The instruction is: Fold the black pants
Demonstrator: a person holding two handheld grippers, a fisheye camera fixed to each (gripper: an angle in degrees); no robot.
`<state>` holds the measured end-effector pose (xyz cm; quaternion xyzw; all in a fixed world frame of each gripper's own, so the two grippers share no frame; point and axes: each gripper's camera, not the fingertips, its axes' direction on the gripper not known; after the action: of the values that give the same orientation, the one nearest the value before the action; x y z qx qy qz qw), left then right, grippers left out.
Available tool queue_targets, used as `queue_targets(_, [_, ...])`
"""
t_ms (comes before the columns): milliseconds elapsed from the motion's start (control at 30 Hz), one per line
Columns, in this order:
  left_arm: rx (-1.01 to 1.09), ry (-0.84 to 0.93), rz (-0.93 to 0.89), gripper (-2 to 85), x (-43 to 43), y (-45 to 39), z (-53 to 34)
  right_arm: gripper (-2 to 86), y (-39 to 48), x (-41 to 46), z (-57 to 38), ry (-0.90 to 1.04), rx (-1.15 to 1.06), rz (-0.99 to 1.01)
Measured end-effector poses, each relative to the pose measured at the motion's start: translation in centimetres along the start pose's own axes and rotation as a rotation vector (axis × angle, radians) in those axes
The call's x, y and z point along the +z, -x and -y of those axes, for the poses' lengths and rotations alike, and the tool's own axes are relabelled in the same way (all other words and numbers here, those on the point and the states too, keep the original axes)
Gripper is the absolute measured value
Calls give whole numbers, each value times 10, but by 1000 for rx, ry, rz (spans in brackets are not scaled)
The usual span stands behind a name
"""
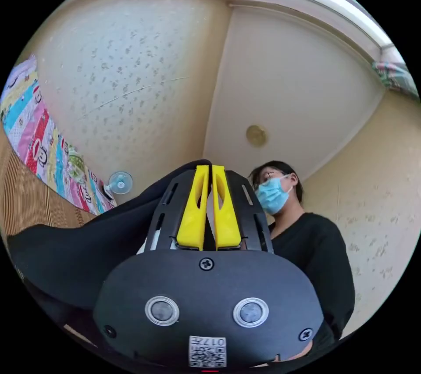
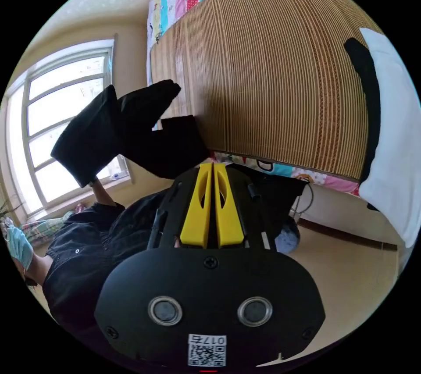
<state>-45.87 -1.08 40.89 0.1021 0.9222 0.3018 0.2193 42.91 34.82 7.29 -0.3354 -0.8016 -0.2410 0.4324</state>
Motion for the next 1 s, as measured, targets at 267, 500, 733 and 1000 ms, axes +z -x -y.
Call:
queue_targets(267, [-279,255,506,-9,-97,39,-136,12,-75,9,-7,-98,113,394])
queue_targets(500, [-82,459,-87,-9,-6,60,-174,92,-62,15,24,-83,62,455])
queue_targets(733, [21,760,-354,-9,83,44,-191,286,5,64,117,189,-64,515])
queue_targets(1000, [-56,635,-577,-9,86,68,-224,143,-6,235,119,809,167,467])
